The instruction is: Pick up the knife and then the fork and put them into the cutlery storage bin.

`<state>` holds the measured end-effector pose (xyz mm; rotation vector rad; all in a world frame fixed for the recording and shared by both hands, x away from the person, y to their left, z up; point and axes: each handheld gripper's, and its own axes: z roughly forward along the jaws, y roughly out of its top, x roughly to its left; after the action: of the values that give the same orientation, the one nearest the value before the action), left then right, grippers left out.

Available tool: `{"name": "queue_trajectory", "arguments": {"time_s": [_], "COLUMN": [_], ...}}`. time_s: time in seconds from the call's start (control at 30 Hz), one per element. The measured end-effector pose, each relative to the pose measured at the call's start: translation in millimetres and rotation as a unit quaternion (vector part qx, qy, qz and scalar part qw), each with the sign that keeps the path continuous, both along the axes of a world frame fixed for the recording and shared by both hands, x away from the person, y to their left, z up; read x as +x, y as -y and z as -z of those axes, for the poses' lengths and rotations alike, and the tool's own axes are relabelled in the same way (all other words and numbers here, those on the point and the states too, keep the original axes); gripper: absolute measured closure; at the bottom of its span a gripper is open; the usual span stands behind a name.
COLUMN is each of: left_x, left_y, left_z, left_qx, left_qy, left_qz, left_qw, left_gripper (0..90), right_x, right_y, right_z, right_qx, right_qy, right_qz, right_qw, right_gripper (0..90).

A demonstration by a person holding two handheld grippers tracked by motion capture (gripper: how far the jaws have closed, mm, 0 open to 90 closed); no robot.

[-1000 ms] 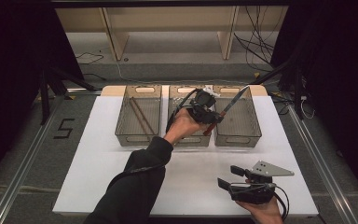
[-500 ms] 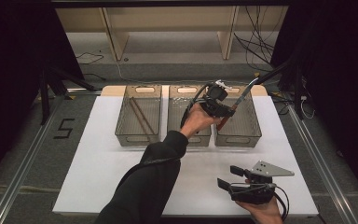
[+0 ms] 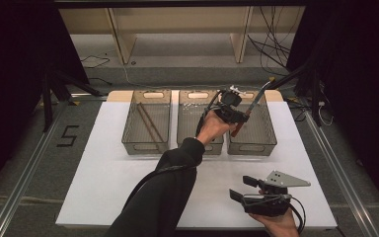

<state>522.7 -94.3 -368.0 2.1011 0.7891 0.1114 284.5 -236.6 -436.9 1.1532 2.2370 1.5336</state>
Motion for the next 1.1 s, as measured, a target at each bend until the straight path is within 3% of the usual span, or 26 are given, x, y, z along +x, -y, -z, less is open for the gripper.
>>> {"name": "queue_trajectory", "arguments": {"time_s": [0.47, 0.8, 1.0, 1.07, 1.1], "left_x": [5.1, 7.3, 7.3, 7.2, 7.1], "left_y": [6.9, 10.9, 12.6, 11.5, 10.6], "left_z": [9.9, 22.0, 26.7, 26.0, 24.0], "left_qx": [-0.002, 0.011, 0.03, 0.027, 0.027], "left_qy": [-0.011, -0.018, -0.029, -0.029, -0.03], "left_qz": [-0.011, -0.015, -0.016, -0.025, -0.028], "left_qw": [0.9999, 0.9997, 0.999, 0.9989, 0.9988], "left_gripper": [76.5, 76.4, 75.4, 72.0, 64.7], "right_x": [-0.4, -0.2, -0.5, -0.5, -0.6], "right_y": [0.2, 0.7, 0.6, 0.7, 0.8], "right_z": [0.0, 0.2, 0.1, 0.0, 0.0], "right_qx": [-0.001, 0.0, -0.001, -0.001, 0.0], "right_qy": [0.0, -0.001, -0.001, -0.001, -0.001], "right_qz": [-0.001, -0.001, -0.001, -0.001, -0.001], "right_qw": [1.0, 1.0, 1.0, 1.0, 1.0], "right_gripper": [27.5, 27.5, 27.5, 27.5, 27.5]}}
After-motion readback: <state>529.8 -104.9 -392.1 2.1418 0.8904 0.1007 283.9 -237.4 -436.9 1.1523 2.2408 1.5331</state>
